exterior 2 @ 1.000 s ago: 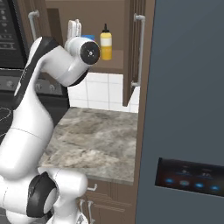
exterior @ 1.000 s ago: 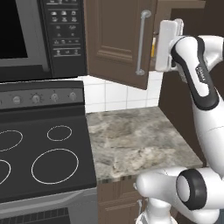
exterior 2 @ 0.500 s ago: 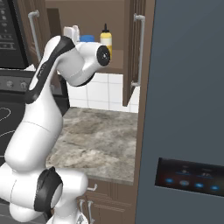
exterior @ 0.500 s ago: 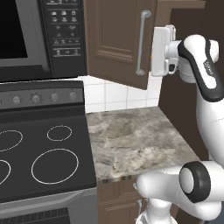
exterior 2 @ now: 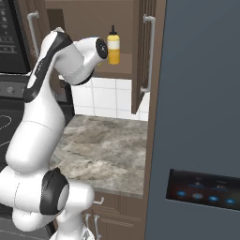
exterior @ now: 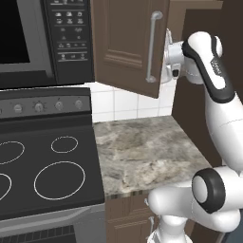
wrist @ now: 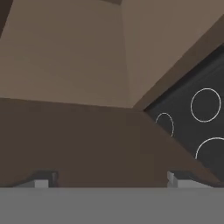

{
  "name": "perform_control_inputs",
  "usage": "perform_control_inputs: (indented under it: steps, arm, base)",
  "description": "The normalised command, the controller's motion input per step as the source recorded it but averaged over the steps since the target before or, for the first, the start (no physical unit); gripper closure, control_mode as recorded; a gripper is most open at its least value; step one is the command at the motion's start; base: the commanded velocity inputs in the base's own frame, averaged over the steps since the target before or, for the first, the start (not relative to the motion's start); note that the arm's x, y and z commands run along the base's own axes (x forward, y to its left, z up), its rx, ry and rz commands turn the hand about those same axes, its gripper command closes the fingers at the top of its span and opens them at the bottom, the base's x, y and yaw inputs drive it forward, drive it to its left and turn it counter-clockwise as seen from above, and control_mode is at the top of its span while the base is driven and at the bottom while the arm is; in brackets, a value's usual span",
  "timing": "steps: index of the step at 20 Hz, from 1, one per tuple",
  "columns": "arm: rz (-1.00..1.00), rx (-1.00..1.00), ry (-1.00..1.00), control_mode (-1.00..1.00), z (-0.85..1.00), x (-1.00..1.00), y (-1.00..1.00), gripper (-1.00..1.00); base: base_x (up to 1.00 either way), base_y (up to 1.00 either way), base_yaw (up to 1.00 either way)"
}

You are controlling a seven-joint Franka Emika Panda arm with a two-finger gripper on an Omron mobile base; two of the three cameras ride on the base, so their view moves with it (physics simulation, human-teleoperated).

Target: Move the mustard and mayonnaise from the cabinet to the dining counter.

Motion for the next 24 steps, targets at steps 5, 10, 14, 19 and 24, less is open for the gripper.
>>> perform_control_inputs:
  steps: [5,10,14,19,24]
  arm:
    - [0.04,-0.05,-0.04,-1.0,0.0,-0.38,0.58,-1.0]
    - [0.0,0.0,-0.02,-1.0,0.0,-0.44,0.59,-1.0]
    - [0.0,0.0,-0.01,-1.0,-0.02,-0.32,0.57,-1.0]
    - [-0.06,-0.05,-0.02,-1.0,-0.04,-0.16,0.46,-1.0]
    - [-0.07,-0.11,-0.06,-1.0,0.0,-0.02,0.24,-1.0]
  base:
    - [0.0,0.0,0.0]
    - [0.0,0.0,0.0]
    - [0.0,0.0,0.0]
    - [0.0,0.0,0.0]
    - [0.0,0.0,0.0]
